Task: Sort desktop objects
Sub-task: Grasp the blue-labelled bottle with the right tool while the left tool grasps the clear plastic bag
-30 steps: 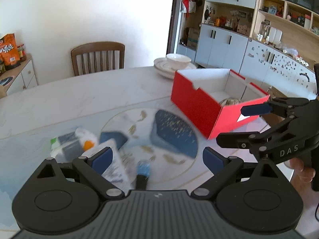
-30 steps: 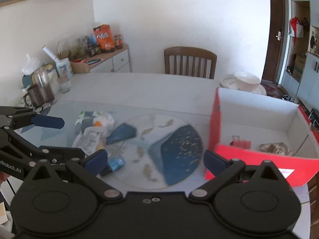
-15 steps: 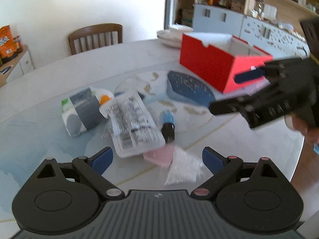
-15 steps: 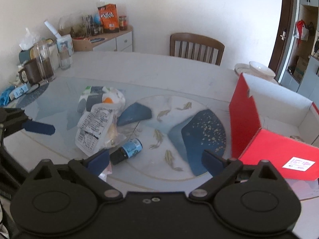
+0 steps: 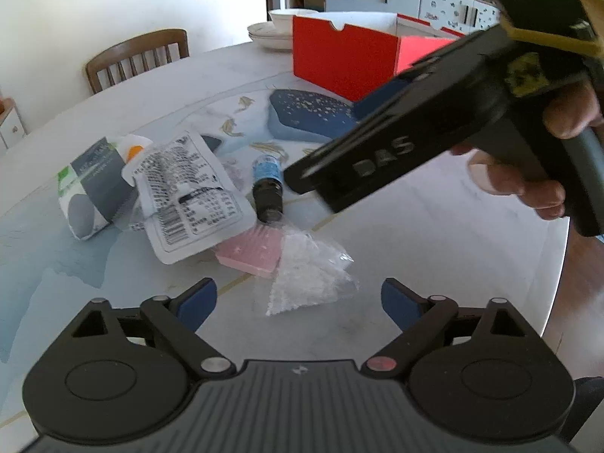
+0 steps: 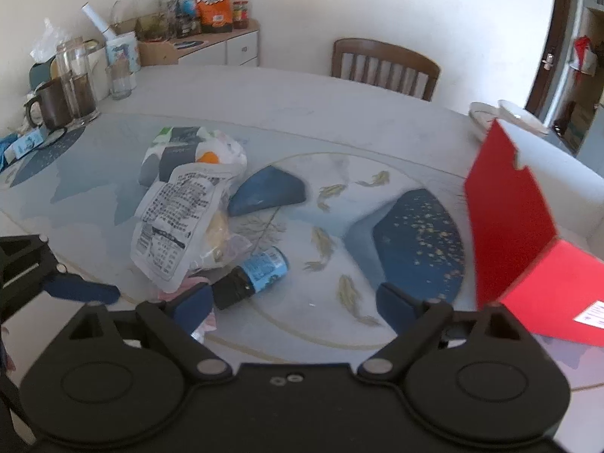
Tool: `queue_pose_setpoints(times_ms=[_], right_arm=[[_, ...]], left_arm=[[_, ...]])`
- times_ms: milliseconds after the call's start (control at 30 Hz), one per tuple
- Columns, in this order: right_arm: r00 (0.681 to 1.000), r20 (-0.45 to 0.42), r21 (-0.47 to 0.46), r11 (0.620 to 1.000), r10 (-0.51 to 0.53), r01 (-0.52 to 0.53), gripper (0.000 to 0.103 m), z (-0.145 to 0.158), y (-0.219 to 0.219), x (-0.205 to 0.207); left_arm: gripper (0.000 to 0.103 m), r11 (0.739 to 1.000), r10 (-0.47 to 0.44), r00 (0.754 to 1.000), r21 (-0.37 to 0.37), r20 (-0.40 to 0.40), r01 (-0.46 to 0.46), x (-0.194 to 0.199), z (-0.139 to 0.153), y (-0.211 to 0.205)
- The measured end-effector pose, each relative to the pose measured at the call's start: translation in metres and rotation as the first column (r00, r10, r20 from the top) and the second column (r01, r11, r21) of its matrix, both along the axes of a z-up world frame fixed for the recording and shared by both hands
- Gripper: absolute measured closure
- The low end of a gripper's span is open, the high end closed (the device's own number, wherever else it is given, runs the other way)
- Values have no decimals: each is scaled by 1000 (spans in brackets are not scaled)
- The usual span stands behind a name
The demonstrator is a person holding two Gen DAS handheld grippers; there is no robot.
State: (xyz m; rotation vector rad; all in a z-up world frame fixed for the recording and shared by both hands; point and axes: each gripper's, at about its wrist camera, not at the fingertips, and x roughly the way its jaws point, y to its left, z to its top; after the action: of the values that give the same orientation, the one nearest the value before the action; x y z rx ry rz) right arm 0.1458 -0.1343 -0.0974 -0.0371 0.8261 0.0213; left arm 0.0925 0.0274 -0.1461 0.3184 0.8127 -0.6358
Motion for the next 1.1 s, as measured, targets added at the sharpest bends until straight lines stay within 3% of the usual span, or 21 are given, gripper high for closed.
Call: queue_pose_setpoints(times_ms=[100,200,500,567,700,933,967,1100], right_arm=[[999,-10,-4,999,40,-40,13,-7,5,7],[997,-27,1,997,75,-75,15,-14,7,12],[986,-51,-13,987,160,-161,19,-25,11,32],[983,-57,-20,984,173,-175,19,-28,11,37],[980,-61,20,982,189,-188,22,-28,6,45],[969,-57,51,970,239,-237,36,-27,5,47],[968,-58,58,968,246,-242,41,-26,5,47],[969,-58,49,970,240,-237,42,-24,5,44]], left_arm=[[10,1000,2,1000,4,-9,-2,0,-3,-1],[18,1000,16,1000,6,-22,-15,3,-3,0],[24,999,48,998,15,-32,-48,9,-4,-5],[30,998,49,998,35,-31,-48,10,-6,-8],[34,998,46,999,41,-24,-45,9,-6,-12],[48,998,51,998,29,-41,-50,6,-4,-12],[48,998,55,998,28,-44,-53,6,-4,-12],[56,998,55,997,30,-46,-54,6,-2,-12]])
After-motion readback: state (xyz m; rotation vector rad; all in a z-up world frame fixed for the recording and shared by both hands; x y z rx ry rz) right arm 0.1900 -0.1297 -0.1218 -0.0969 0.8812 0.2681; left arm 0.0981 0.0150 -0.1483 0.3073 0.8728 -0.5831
